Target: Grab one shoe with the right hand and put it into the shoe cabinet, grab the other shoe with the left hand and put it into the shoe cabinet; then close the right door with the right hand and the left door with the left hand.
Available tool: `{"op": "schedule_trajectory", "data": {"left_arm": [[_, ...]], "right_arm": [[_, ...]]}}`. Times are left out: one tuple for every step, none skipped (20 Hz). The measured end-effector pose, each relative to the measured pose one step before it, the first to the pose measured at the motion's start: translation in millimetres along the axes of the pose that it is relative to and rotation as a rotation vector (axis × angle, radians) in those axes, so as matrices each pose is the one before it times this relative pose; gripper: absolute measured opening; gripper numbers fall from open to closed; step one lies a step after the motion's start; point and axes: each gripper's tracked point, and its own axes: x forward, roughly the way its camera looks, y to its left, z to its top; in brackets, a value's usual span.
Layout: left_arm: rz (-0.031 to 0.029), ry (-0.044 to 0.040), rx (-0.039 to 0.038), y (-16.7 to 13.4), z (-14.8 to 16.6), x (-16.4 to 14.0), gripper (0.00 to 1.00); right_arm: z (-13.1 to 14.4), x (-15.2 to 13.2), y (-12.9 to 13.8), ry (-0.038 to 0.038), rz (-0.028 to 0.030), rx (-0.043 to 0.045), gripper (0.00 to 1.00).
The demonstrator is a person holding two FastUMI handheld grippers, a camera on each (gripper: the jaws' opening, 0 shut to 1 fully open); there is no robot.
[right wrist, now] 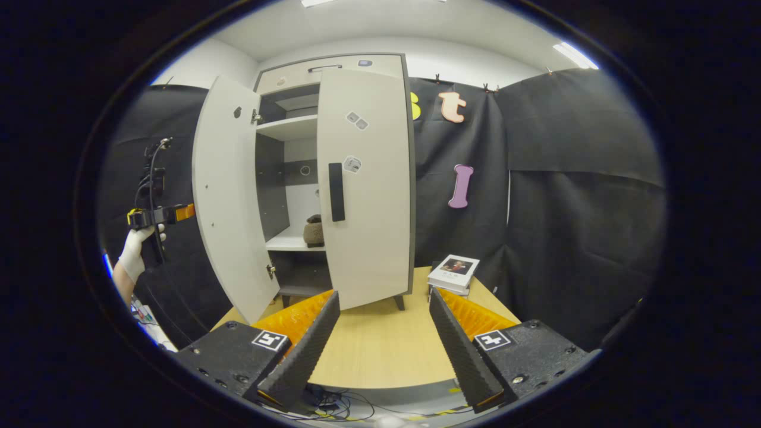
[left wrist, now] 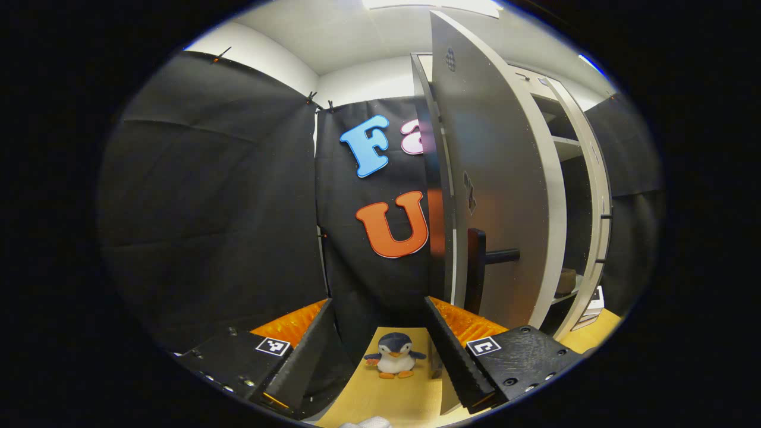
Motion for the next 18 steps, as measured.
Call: {"op": "schedule_trajectory", "data": {"left_arm": [[-0.00394,0.00546,-0.00936,-2.63,-0.12,-0.97,0.92],[-0.00001,-0.00085,-0.00557,-3.77,0.48,-1.36,0.92],[0.00427,-0.00054,0.00508,-2.12,0.06,-0.48,0.90],[0.00325,-0.00474,0.00196,-2.34,0.38,-1.09,0.90],[-0.00419,-0.00090,-0.00370,-4.60,1.00,-1.25,0.89],[-0.01187,-0.00027,-0.00844,-8.11,-0.40,-2.11,0.89],[-0.01467,0.00067,-0.00454,-9.11,-0.21,-1.44,0.90],[-0.01036,-0.00174,0.00136,-6.44,-0.55,-0.92,0.89],[-0.00950,-0.00608,0.00997,-9.33,0.91,-0.05,0.94],[-0.01013,-0.00708,0.00819,-8.15,1.04,0.39,0.90],[-0.01311,-0.00290,-0.00239,-8.52,0.65,0.61,0.89],[-0.01620,0.00289,-0.00992,-9.47,-0.71,0.18,0.90],[-0.01529,0.00405,-0.01192,-9.40,-1.06,1.24,0.90],[-0.01165,0.00374,-0.00524,-6.39,-0.57,0.78,0.90],[-0.00837,-0.00074,0.00515,-6.87,1.12,0.88,0.90],[-0.00691,0.00003,0.00814,-6.38,1.06,2.24,0.90],[-0.00844,-0.00151,0.00902,-8.03,0.09,2.52,0.90],[-0.00927,0.00611,0.00634,-6.97,-0.05,2.23,0.90]], "right_arm": [[1.18,-0.59,0.79,-0.00096,0.00307,0.00043,0.99],[0.99,-0.22,-1.14,-0.00187,0.00261,0.00043,0.99],[0.76,0.01,-0.84,-0.00161,0.00056,-0.00079,0.99],[0.72,-0.72,-2.26,-0.00226,0.00053,-0.00070,0.99],[0.61,0.39,-1.40,-0.00273,-0.00089,0.00019,0.99],[0.49,-1.02,-1.97,-0.00039,-0.00039,0.00070,0.99],[0.25,-0.17,-2.36,-0.00120,-0.00068,0.00082,0.99],[0.42,0.29,-2.60,-0.00111,-0.00203,-0.00026,0.99],[-0.60,0.54,-2.83,0.00302,-0.00185,-0.00188,0.99],[-0.93,0.07,-2.38,0.00170,-0.00188,0.00024,0.99],[0.31,1.07,-2.21,0.00200,0.00023,0.00154,0.99],[0.33,0.26,-2.55,0.00176,-0.00052,0.00195,0.99],[-5.05,1.74,10.95,0.00126,0.00072,0.00084,0.99],[1.30,-0.41,-1.34,-0.00103,0.00112,-0.00061,0.99],[1.59,0.36,-1.08,-0.00187,0.00144,-0.00154,0.99],[2.30,-0.01,-0.87,-0.00434,0.00244,-0.00277,0.99],[1.82,0.72,-0.96,-0.00334,0.00007,-0.00383,0.99],[1.54,0.04,-1.46,-0.00078,0.00144,-0.00546,0.99]]}}
